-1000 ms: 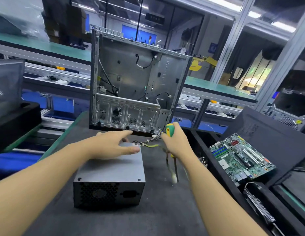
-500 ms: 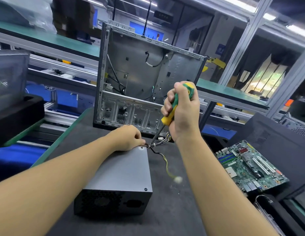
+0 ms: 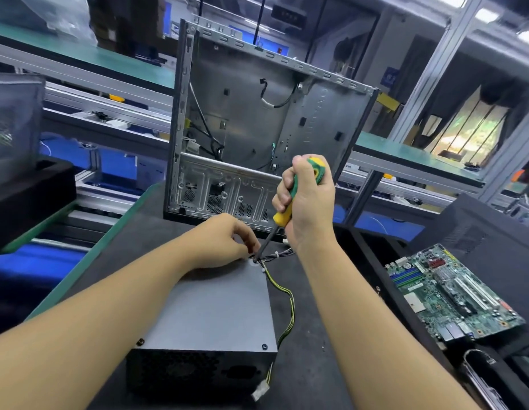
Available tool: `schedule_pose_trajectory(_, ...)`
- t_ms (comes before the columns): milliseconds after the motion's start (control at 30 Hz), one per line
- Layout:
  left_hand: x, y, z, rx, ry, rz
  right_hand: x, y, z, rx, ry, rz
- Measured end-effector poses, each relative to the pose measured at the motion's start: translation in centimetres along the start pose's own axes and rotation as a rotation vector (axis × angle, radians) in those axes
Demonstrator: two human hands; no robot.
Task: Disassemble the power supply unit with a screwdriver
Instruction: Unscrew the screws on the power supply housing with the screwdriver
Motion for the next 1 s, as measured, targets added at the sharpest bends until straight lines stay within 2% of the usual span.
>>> schedule_pose_trajectory(167, -0.3, -0.67, 0.14, 0.034, -0.04, -0.065, -0.12, 0.16, 0.1, -0.012, -0.032, -0.028)
schedule_pose_trajectory(333, -0.17, -0.36, 0.21, 0.073, -0.02, -0.024, 0.46, 0.3, -0.02, -0.036, -0.089, -0.105)
schedule_pose_trajectory(767, -0.27, -0.75, -0.05, 0.045, -0.111, -0.089, -0.26, 0.43, 0.31, 0.002, 0.009, -0.01)
schedule_pose_trajectory(1000, -0.21, -0.69, -0.04, 0.013, -0.099, -0.092, 0.02, 0.29, 0.29, -0.024, -0.033, -0.046)
Point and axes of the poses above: each hand's wrist, its own y-axis towards the middle knuckle, its own x-axis out of the palm, z = x × y, the point moved 5 cm from there along y, towards the middle knuckle, and after that the axes turned 1 degree about x, right-handed, at the moved point
